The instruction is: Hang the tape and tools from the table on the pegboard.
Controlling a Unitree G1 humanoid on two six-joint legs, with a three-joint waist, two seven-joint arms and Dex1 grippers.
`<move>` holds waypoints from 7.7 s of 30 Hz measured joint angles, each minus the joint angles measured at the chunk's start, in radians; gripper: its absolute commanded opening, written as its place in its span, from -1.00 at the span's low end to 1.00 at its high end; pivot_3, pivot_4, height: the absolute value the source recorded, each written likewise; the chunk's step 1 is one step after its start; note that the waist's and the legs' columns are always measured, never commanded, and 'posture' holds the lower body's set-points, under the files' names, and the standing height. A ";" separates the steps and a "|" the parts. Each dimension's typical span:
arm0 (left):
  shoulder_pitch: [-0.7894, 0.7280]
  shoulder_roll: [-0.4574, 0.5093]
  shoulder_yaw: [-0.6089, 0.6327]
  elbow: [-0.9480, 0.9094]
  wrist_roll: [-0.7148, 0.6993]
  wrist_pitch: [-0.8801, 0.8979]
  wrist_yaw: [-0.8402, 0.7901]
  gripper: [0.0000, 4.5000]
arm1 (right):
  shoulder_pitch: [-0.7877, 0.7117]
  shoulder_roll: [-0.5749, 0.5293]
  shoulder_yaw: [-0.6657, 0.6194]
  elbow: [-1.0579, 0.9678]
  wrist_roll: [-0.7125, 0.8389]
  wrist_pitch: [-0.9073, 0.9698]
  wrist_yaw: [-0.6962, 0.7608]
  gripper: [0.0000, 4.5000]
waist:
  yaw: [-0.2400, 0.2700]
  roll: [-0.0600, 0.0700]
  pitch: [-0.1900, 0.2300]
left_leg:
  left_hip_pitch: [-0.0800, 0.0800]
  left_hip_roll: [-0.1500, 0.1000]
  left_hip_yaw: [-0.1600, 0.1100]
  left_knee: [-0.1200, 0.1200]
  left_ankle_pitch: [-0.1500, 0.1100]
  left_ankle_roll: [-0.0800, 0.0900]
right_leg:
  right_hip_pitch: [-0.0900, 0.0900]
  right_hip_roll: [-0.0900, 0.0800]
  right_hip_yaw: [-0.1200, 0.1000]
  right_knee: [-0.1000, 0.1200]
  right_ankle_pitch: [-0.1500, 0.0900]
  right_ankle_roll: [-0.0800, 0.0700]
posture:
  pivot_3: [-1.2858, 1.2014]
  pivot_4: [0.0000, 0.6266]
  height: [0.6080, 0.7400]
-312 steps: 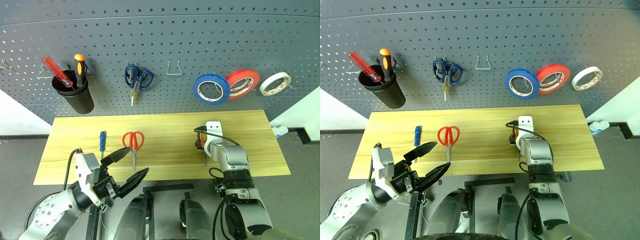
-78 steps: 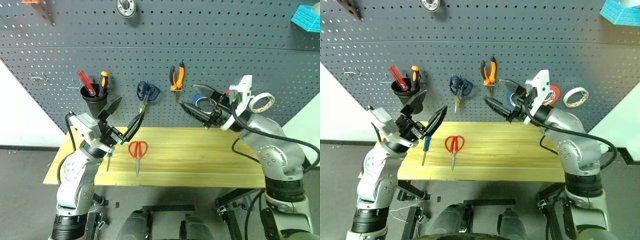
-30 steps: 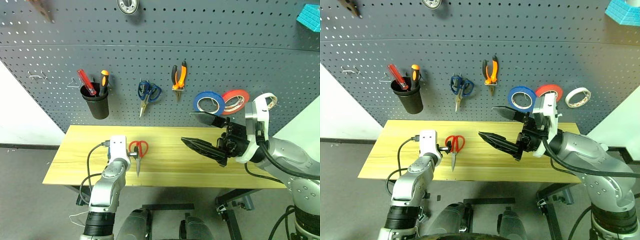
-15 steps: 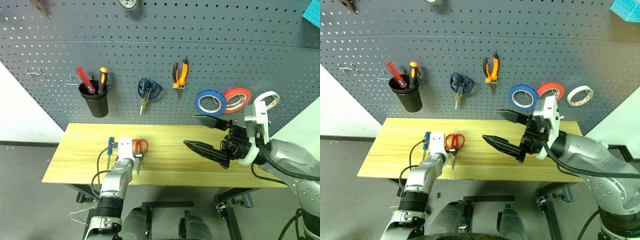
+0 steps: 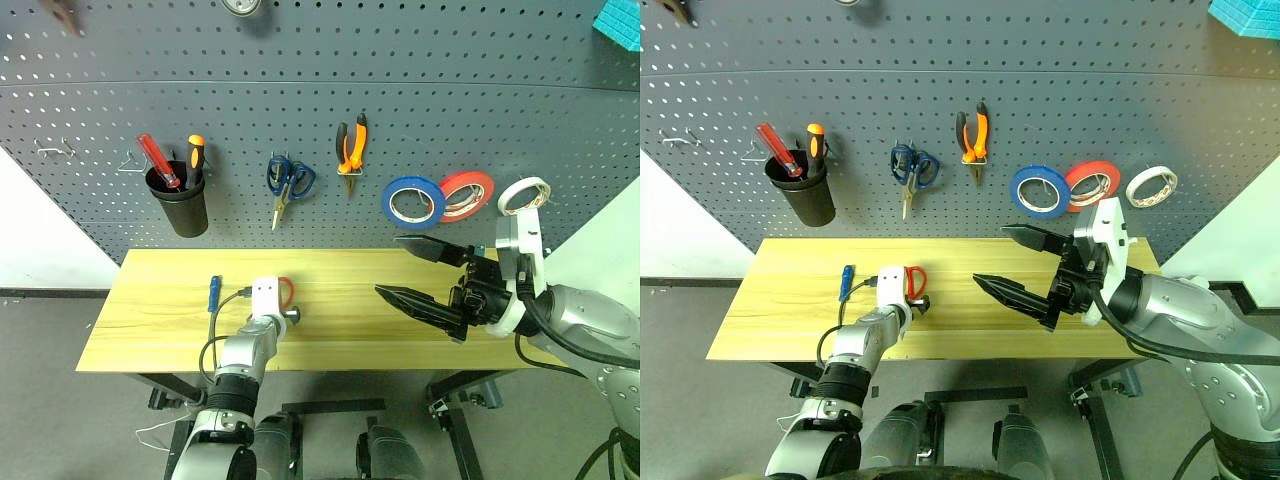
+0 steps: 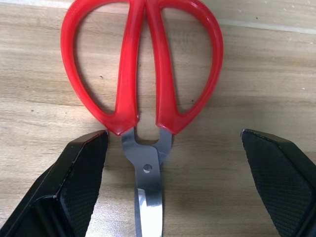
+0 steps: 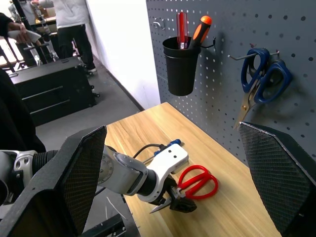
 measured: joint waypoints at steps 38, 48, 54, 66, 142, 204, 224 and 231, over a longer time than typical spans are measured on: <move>-0.114 0.037 0.022 0.082 0.034 0.195 0.072 1.00 | 0.024 -0.007 0.002 -0.014 -0.010 0.000 -0.038 0.99 | 0.000 0.002 -0.001 | 0.003 0.000 0.000 0.000 0.000 0.000 | 0.003 -0.001 0.000 0.000 0.001 0.001 | 0.00 -0.51 1.00; -0.132 0.035 0.017 0.108 0.044 0.195 0.079 1.00 | 0.025 -0.007 0.004 -0.018 -0.027 -0.003 -0.051 0.99 | 0.000 0.002 -0.001 | 0.004 0.000 0.000 0.000 0.000 0.000 | 0.004 -0.001 0.000 0.000 0.000 0.001 | -0.01 -0.50 1.00; -0.129 0.028 0.018 0.108 0.044 0.198 0.079 0.48 | 0.026 -0.007 0.004 -0.018 -0.029 -0.004 -0.056 1.00 | 0.000 0.002 -0.001 | 0.004 0.000 0.000 0.000 0.000 0.000 | 0.004 -0.001 0.000 0.000 0.000 0.001 | -0.01 -0.50 1.00; -0.132 0.027 0.017 0.109 0.046 0.218 0.084 -0.51 | 0.026 -0.007 0.007 -0.018 -0.044 -0.005 -0.057 1.00 | -0.004 0.004 -0.002 | 0.006 0.000 0.000 -0.001 0.000 0.000 | 0.005 -0.001 0.000 0.000 0.000 0.001 | 0.00 -0.51 1.00; 0.270 0.346 -0.417 -0.553 0.425 -0.663 -0.083 -0.51 | 0.006 0.003 0.047 0.008 -0.131 -0.031 -0.033 1.00 | 0.001 0.006 -0.002 | -0.007 -0.002 0.001 0.000 -0.003 0.005 | -0.001 -0.003 0.000 -0.012 0.004 0.007 | 0.02 -0.60 1.00; -0.162 0.240 -0.247 0.201 0.463 -0.947 0.197 -0.51 | 0.014 0.007 0.005 -0.017 -0.034 -0.051 -0.048 1.00 | -0.001 0.006 -0.002 | -0.006 -0.002 0.003 0.019 -0.005 0.009 | 0.000 -0.002 0.001 0.003 0.007 0.011 | -0.01 -0.58 1.00; -0.289 0.206 -0.246 0.448 0.459 -0.989 0.279 0.48 | 0.015 0.006 0.005 -0.017 -0.038 -0.051 -0.057 1.00 | -0.002 0.006 -0.002 | -0.006 -0.002 0.003 0.020 -0.005 0.008 | 0.000 -0.002 0.001 0.004 0.007 0.011 | -0.01 -0.61 1.00; -0.255 0.207 -0.245 0.416 0.458 -1.006 0.276 0.99 | 0.014 0.006 0.008 -0.016 -0.056 -0.053 -0.056 1.00 | 0.000 0.006 -0.002 | -0.006 -0.002 0.003 0.021 -0.005 0.008 | 0.000 -0.002 0.001 0.004 0.007 0.011 | -0.01 -0.63 1.00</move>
